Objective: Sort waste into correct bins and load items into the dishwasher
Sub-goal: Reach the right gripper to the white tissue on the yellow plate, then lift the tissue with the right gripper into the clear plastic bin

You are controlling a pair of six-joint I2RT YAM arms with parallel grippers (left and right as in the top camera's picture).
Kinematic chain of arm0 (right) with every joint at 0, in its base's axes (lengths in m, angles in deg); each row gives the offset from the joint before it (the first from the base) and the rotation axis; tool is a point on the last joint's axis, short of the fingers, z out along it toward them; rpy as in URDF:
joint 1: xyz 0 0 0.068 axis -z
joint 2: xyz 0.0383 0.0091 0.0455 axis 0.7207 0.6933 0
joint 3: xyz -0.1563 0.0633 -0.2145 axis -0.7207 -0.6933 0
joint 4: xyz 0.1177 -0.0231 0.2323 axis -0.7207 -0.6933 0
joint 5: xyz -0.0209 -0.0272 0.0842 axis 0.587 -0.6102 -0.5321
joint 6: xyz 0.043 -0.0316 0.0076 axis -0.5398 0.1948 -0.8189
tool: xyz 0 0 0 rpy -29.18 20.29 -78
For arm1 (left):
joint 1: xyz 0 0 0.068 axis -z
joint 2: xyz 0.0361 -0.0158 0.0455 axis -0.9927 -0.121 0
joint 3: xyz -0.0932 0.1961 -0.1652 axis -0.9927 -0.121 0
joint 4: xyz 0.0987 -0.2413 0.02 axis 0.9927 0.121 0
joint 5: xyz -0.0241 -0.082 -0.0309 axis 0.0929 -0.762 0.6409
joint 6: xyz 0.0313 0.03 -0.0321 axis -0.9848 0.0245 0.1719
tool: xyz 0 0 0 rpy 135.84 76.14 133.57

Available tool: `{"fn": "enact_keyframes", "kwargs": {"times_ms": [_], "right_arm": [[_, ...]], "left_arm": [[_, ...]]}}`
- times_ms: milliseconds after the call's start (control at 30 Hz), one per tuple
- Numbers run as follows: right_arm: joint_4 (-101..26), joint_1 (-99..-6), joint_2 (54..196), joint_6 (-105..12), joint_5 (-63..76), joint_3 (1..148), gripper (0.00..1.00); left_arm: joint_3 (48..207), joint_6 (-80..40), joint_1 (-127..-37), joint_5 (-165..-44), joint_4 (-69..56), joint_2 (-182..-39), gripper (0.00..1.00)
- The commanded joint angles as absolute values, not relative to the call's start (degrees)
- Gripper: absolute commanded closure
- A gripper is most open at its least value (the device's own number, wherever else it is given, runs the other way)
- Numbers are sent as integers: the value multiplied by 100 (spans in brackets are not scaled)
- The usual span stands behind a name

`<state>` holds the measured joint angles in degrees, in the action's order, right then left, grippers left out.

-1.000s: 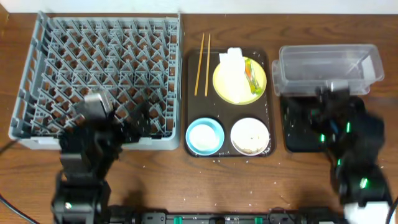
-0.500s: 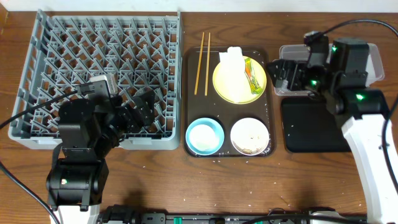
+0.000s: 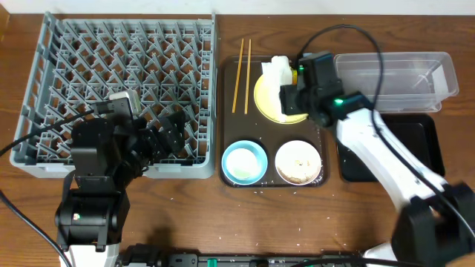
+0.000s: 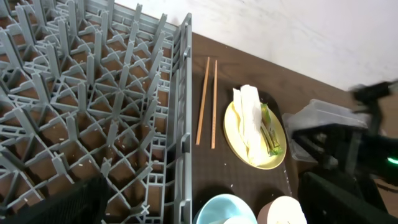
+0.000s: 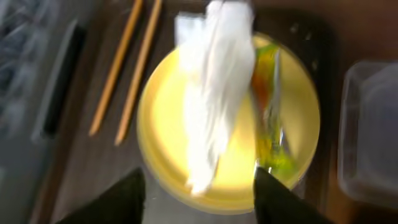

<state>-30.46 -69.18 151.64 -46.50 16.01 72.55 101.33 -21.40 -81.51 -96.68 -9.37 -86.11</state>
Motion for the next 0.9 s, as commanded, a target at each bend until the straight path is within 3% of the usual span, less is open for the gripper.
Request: {"fn": "enact_keyframes", "kwargs": {"times_ms": [0, 300, 367, 467, 500, 867], "right_arm": [[-2513, -6944, 15822, -4666, 2349, 7349, 49], [-1503, -7038, 17155, -4666, 2025, 7349, 33], [-1459, -7084, 17324, -4668, 2027, 7349, 41], [-1420, -7091, 17468, -4668, 2049, 7349, 87], [-1448, -7075, 17429, -4677, 2030, 7351, 99], [-2012, -6385, 15188, -5501, 1479, 7351, 99]], "left_arm": [[10220, -2090, -8175, -9758, -941, -8585, 3], [10220, -2092, -8175, -9758, -941, -8585, 3], [10220, -2090, -8175, -9758, -941, -8585, 3], [10220, -2092, -8175, -9758, -941, -8585, 3], [10220, -2092, -8175, -9758, -941, -8585, 3], [10220, -2090, -8175, -9758, -941, -8585, 3]]}}
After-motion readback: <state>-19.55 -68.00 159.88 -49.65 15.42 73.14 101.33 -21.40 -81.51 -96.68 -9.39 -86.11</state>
